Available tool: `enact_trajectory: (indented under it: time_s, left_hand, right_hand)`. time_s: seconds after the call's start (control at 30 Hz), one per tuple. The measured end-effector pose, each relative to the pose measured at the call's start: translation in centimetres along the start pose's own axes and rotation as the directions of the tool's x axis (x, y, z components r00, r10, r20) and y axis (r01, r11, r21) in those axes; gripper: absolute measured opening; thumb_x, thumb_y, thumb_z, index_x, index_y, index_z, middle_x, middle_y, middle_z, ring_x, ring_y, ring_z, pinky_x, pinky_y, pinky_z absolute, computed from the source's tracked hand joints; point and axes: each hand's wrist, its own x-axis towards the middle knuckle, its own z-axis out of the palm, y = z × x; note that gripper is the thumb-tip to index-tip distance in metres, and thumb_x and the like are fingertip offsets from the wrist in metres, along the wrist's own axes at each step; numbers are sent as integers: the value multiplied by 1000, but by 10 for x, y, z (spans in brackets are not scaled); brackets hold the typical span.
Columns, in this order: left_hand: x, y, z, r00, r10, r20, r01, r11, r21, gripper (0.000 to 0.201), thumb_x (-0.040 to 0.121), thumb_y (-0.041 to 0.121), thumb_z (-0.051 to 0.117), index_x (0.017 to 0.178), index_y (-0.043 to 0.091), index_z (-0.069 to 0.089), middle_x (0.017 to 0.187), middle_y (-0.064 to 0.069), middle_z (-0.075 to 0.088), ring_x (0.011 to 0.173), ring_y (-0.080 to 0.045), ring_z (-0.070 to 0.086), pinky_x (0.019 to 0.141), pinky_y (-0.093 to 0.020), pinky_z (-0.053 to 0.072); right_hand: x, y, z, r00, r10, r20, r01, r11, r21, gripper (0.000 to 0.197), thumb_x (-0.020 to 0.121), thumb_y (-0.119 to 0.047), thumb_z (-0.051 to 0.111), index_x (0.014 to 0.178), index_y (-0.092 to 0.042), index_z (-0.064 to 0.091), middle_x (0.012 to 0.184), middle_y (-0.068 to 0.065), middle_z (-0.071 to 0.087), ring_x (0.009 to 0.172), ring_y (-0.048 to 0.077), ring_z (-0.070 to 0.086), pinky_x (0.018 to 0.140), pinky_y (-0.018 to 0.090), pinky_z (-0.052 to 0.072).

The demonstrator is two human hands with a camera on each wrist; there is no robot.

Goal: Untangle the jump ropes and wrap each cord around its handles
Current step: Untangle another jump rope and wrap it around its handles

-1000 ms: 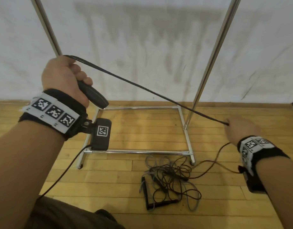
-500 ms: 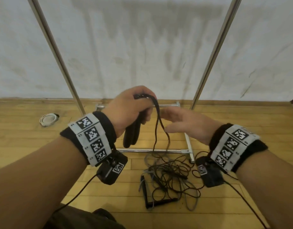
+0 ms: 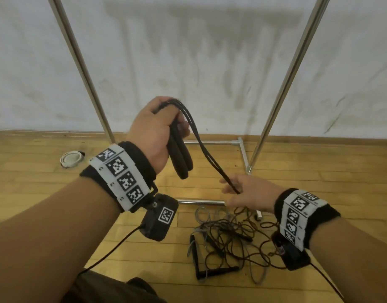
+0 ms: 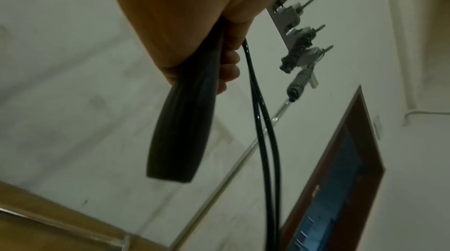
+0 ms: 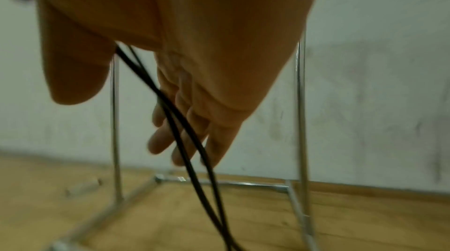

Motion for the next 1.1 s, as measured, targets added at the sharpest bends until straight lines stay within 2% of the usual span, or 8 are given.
enact_trajectory:
  time_s: [0.17, 0.3, 0.4, 0.57, 0.7, 0.83, 0.93, 1.1]
  left_hand:
    - [-21, -19, 25, 987, -52, 149, 20, 978, 205, 29, 101, 5, 54, 90, 21, 76, 75, -7, 62, 70, -22, 61, 67, -34, 56]
    - [-28, -15, 34, 993, -24, 115, 13, 995, 96, 28, 100, -1, 49, 95, 15, 71, 70, -5, 56, 63, -17, 56, 61, -30, 52]
    - [-27, -10, 36, 998, 42, 41, -45, 998, 54, 29, 98, -3, 47, 95, 15, 70, 66, -3, 54, 58, -14, 55, 56, -27, 51]
    - [-24, -12, 35, 992, 66, -112, -62, 997, 39, 26, 98, 2, 52, 94, 20, 70, 64, -1, 57, 59, -14, 60, 63, -32, 53]
    - [-23, -17, 26, 985, 157, -72, -133, 953, 272, 22, 90, 23, 60, 80, 38, 71, 74, 5, 67, 75, -13, 67, 71, -33, 54]
    - [-13, -5, -1, 975, 126, 180, -214, 736, 642, 11, 84, 37, 79, 80, 41, 70, 72, 17, 68, 69, -1, 62, 69, -27, 47]
    - [-14, 7, -14, 950, -99, 297, -246, 350, 904, 26, 78, 56, 84, 86, 37, 68, 78, 15, 71, 68, -3, 64, 62, -25, 45]
    - [-29, -5, 1, 857, -333, 393, -467, -179, 866, 49, 73, 72, 79, 88, 35, 50, 96, 13, 57, 80, -9, 58, 65, -30, 49]
  right_hand:
    - [-13, -59, -1, 928, -354, -118, 344, 690, 637, 64, 83, -16, 72, 143, -22, 50, 134, 14, 65, 126, 33, 60, 111, 55, 44]
    - [-23, -75, 10, 957, -200, -210, 290, 611, 736, 35, 100, -35, 62, 127, -12, 64, 113, 18, 74, 98, 31, 73, 98, 54, 55]
    - [-25, -77, 20, 982, -114, -152, 189, 678, 710, 59, 95, -59, 51, 119, -7, 65, 85, 12, 74, 74, 28, 69, 73, 40, 60]
    - [-20, -84, 33, 990, -5, -142, 132, 412, 902, 62, 100, -57, 52, 124, 0, 61, 67, 5, 58, 53, 19, 48, 55, 33, 43]
    - [-18, -81, 29, 972, 97, -212, 160, 383, 910, 54, 99, -55, 56, 121, -7, 63, 59, -1, 48, 45, 12, 36, 49, 29, 36]
    - [-20, -64, 5, 921, 103, -376, 230, 635, 737, 43, 99, -54, 57, 109, -14, 68, 62, -1, 46, 49, 13, 40, 49, 34, 35]
    - [-22, -51, -9, 885, -13, -465, 181, 930, 319, 43, 99, -58, 51, 101, -20, 72, 79, 8, 69, 67, 24, 64, 66, 49, 53]
    - [-22, -54, -3, 909, -117, -399, 120, 993, -19, 41, 96, -64, 49, 88, -28, 66, 75, -2, 66, 69, 16, 63, 59, 35, 47]
